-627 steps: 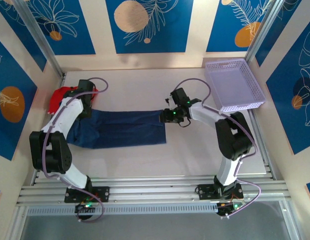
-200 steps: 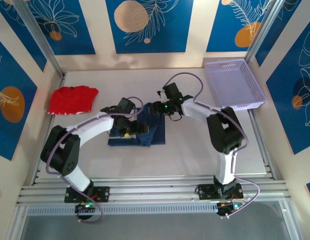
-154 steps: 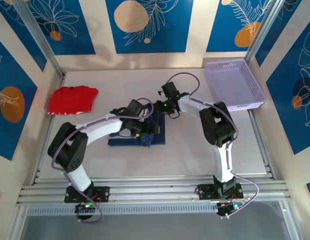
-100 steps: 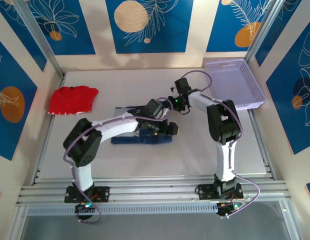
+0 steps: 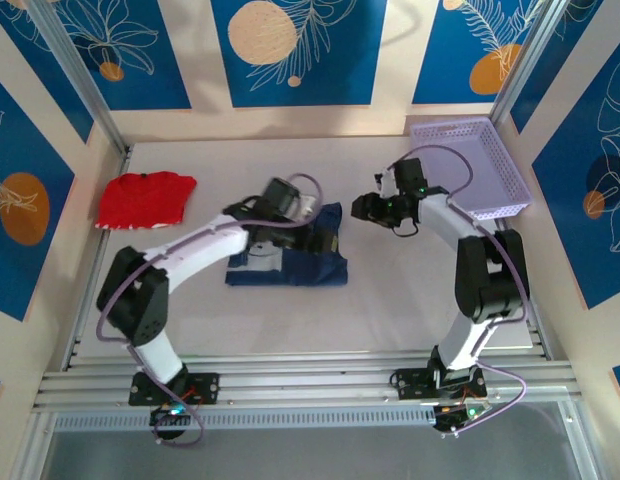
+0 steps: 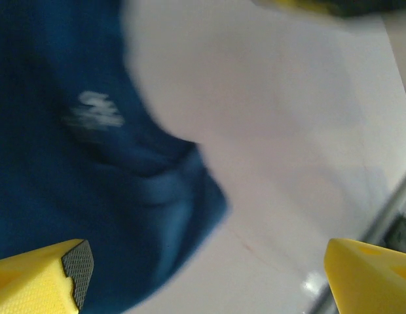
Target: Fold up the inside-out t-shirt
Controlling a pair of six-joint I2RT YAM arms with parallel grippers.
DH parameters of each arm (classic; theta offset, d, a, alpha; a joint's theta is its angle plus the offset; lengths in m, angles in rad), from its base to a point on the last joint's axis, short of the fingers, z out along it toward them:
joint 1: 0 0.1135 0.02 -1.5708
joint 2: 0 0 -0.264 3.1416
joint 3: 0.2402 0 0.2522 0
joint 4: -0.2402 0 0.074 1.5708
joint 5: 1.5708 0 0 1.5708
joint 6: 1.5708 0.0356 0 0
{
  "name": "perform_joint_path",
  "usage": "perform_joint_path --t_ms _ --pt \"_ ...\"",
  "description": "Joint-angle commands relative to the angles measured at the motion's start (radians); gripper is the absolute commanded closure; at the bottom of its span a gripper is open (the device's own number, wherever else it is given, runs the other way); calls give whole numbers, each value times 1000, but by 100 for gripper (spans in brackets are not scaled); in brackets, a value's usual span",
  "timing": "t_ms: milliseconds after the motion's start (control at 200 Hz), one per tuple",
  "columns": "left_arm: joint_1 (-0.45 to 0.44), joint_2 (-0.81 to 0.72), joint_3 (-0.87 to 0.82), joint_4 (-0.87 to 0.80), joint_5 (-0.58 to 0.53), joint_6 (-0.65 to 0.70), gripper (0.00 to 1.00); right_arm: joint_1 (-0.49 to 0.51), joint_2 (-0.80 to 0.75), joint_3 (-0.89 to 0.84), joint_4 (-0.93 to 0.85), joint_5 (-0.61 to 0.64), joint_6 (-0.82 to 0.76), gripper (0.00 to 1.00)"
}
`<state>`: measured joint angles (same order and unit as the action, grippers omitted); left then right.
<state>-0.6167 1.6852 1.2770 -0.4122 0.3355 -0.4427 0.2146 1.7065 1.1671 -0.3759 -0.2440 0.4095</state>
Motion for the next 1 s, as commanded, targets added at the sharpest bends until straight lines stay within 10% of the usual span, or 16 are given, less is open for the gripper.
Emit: perform_joint_path --t_ms 0,210,595,995 --pt "160 -5 -67 -35 -27 0 9 101 -36 -64 56 -83 81 45" --pt "325 97 -38 -76 -95 38 10 258 125 79 139 -42 115 50" --pt "337 140 -197 10 -22 56 12 203 380 249 43 -10 150 58" --pt "-70 -75 -482 206 38 -150 12 240 612 625 -117 -85 4 62"
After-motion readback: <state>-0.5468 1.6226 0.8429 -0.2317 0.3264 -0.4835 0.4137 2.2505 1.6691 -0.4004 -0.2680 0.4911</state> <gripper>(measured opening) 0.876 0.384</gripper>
